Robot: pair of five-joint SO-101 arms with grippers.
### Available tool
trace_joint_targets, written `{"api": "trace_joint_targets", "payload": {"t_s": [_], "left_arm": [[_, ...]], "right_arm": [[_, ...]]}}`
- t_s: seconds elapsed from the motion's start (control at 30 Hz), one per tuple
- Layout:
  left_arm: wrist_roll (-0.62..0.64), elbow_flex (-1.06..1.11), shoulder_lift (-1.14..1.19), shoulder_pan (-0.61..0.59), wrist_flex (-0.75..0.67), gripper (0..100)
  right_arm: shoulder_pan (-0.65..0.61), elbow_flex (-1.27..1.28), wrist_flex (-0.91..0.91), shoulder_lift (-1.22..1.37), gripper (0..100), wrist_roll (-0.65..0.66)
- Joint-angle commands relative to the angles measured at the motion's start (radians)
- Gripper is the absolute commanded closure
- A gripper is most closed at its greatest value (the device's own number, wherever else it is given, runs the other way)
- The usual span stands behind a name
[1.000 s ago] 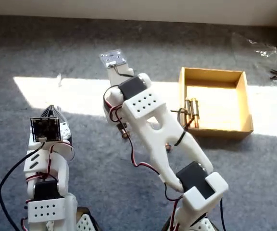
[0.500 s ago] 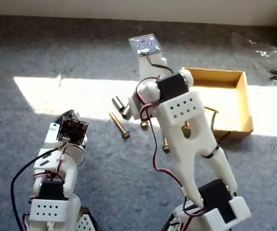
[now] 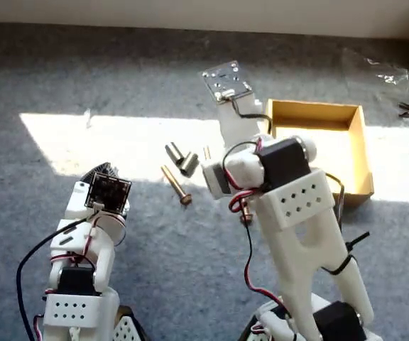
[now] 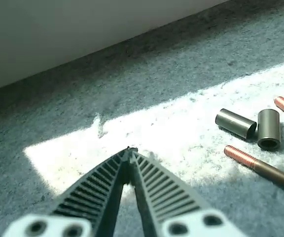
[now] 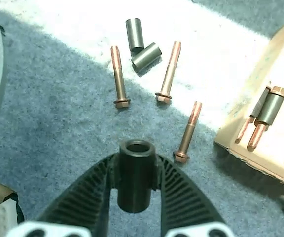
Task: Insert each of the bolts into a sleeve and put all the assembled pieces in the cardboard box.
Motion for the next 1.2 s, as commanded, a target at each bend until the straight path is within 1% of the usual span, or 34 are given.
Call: {"api": "trace_joint_targets", "payload": {"t_s": [0.0,0.13,0.33,0.4,0.6,0.73,0.87,0.97,1.17], "left_arm": [[-0.015,0.004,-0.015,0.013,0.006,99],[-0.015,-0.01,-0.015,0.015,0.028,99],[-0.015,-0.189,-0.007,0.122,0.256,99],[-0.015,-0.226,-0.005,0.147,0.292,99],[-0.017,-0.275,-0.002,0.182,0.319,99],[-0.017,-0.364,-0.002,0.2,0.397,99],[-0.017,-0.426,0.002,0.206,0.436,99],[-0.028,-0.472,0.091,0.228,0.446,99],[-0.031,-0.642,0.401,0.226,0.442,99]], "right_arm": [[0.013,0.153,-0.114,-0.131,99.4,0.035],[0.013,0.366,-0.243,-0.234,99.4,0.078],[0.013,0.624,-0.421,-0.374,99.4,0.091],[0.013,0.677,-0.45,-0.406,99.4,0.091],[0.015,0.802,-0.529,-0.492,99.4,0.084],[0.015,0.9,-0.588,-0.565,99.4,0.084],[0.015,0.958,-0.61,-0.628,99.4,0.084],[0.025,0.993,-0.611,-0.667,99.4,0.084],[0.053,1.092,-0.674,-0.733,99.4,0.084]]}}
